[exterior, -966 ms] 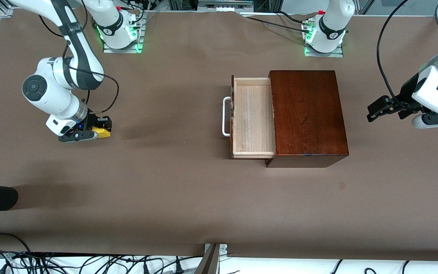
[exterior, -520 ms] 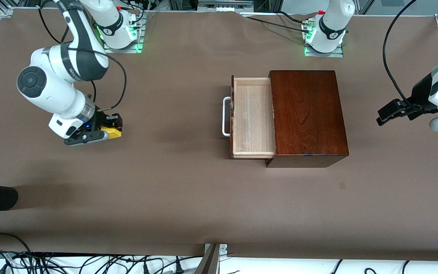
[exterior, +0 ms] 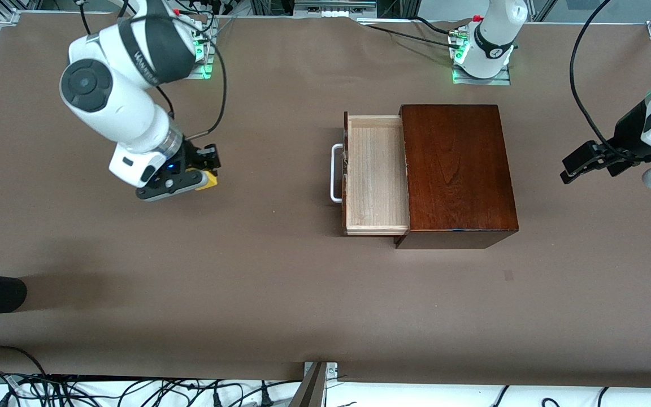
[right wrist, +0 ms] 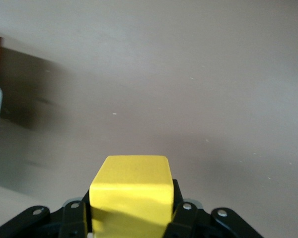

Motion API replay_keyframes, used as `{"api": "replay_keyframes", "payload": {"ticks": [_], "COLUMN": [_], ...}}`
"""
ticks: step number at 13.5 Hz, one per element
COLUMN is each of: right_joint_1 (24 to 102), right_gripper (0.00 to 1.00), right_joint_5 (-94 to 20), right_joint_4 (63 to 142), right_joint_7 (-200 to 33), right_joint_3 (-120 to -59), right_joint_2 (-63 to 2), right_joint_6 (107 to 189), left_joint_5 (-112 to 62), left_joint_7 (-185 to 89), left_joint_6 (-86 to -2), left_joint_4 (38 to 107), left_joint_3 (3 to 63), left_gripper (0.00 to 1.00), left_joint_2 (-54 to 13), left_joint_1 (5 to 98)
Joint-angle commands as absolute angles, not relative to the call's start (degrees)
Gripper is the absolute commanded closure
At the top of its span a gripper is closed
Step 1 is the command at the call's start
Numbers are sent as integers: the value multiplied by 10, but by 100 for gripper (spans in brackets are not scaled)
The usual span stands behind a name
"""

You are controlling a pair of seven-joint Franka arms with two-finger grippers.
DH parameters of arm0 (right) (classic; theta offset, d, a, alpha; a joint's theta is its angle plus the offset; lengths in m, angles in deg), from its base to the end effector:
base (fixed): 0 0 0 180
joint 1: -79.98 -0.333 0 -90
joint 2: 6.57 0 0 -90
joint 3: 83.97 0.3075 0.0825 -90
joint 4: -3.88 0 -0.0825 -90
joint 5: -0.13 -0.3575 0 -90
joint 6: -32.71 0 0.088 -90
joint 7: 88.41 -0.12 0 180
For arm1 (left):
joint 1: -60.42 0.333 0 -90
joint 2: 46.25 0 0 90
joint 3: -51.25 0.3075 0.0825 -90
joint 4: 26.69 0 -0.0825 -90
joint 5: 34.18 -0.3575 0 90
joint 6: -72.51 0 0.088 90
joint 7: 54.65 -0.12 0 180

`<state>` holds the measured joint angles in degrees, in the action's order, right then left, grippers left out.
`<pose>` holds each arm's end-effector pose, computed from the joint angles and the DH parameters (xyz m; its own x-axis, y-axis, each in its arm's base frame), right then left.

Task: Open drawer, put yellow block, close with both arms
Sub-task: 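Carry the yellow cube with the right gripper over the open drawer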

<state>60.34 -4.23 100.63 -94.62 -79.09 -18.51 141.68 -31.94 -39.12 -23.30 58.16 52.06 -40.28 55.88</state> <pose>0.5428 0.2510 0.4616 0.9573 0.2892 -0.0054 0.2876 -0.9536 -0.0895 0.5693 -0.0419 0.5958 0.9753 0.2082 0.0737 0.2041 -0.9771 0.0595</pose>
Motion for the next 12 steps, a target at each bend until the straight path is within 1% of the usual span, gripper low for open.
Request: {"api": "replay_keyframes", "payload": {"ticks": [1, 6, 8, 10, 12], "right_joint_1": [565, 483, 456, 436, 399], "right_gripper": [91, 91, 96, 97, 97], "right_joint_5": [-51, -51, -51, -64, -67], "right_joint_4": [963, 914, 899, 882, 842], "right_joint_7": [-961, -1023, -1023, -1017, -1006], "right_joint_3": [-793, -793, -793, -792, -792], "right_joint_2": [-205, -226, -236, -256, -286], "right_joint_6": [1398, 1397, 1398, 1398, 1398], "left_joint_5": [-328, -325, -325, -324, -321], "left_joint_7": [-384, -385, -387, -388, -387], "left_joint_6": [-205, -197, -197, -200, -200], "left_joint_4": [565, 556, 558, 558, 556], "left_joint_3": [519, 522, 527, 527, 527], "left_gripper": [0, 0, 0, 0, 0], "left_joint_2": [-403, -405, -401, -399, -399], "left_joint_1": [557, 559, 562, 572, 581]}}
